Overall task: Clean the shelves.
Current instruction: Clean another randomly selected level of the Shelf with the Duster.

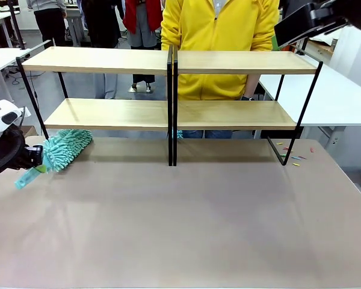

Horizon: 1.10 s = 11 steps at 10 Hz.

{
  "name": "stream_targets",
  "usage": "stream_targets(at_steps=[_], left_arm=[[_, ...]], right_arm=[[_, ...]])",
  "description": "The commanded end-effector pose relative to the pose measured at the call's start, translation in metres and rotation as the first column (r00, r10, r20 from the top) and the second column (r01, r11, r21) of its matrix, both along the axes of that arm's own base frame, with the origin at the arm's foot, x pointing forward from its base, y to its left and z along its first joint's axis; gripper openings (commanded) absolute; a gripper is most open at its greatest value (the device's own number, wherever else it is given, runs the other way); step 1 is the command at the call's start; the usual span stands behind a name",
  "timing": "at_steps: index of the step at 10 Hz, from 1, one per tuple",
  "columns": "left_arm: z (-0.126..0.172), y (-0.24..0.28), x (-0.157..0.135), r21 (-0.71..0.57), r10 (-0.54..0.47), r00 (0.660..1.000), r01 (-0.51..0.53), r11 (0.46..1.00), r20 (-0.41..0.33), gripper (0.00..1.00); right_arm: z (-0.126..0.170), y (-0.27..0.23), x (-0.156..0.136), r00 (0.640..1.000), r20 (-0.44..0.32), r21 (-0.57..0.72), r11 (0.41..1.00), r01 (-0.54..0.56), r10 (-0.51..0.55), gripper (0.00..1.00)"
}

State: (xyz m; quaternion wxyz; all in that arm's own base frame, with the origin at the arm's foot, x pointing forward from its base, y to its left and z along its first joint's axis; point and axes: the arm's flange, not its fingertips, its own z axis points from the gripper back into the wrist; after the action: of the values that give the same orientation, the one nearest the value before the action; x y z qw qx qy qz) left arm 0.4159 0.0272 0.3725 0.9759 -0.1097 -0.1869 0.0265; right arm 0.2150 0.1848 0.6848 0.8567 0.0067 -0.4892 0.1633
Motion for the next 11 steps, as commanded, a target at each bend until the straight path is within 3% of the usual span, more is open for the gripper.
stream_targets(at_steps=[1,4,7,9,11], left_arm=[[-0.002,-0.009,-0.096,-0.020,0.011,0.997,-0.013,1.000,-0.077,0.12],[0.032,-0.002,-0.132,-0.081,-0.085,0.979,0.072,0.994,-0.183,0.12],[0.061,0.027,-0.167,-0.026,-0.079,0.972,0.075,0.997,-0.222,0.12],[0.079,0.048,-0.183,-0.059,-0.098,0.973,0.088,0.994,-0.211,0.12],[0.102,0.068,-0.204,-0.218,-0.315,0.924,0.269,0.938,-0.218,0.12]], right_arm=[[-0.001,-0.001,0.000,1.000,0.001,0.003,1.000,0.006,-0.006,1.00],[-0.001,-0.001,0.000,1.000,0.001,0.003,1.000,0.006,-0.006,1.00],[-0.001,-0.001,0.000,1.000,0.001,0.003,1.000,0.006,-0.006,1.00],[-0.001,-0.001,0.000,1.000,0.001,0.003,1.000,0.006,-0.006,1.00],[-0.001,-0.001,0.000,1.000,0.001,0.003,1.000,0.006,-0.006,1.00]])
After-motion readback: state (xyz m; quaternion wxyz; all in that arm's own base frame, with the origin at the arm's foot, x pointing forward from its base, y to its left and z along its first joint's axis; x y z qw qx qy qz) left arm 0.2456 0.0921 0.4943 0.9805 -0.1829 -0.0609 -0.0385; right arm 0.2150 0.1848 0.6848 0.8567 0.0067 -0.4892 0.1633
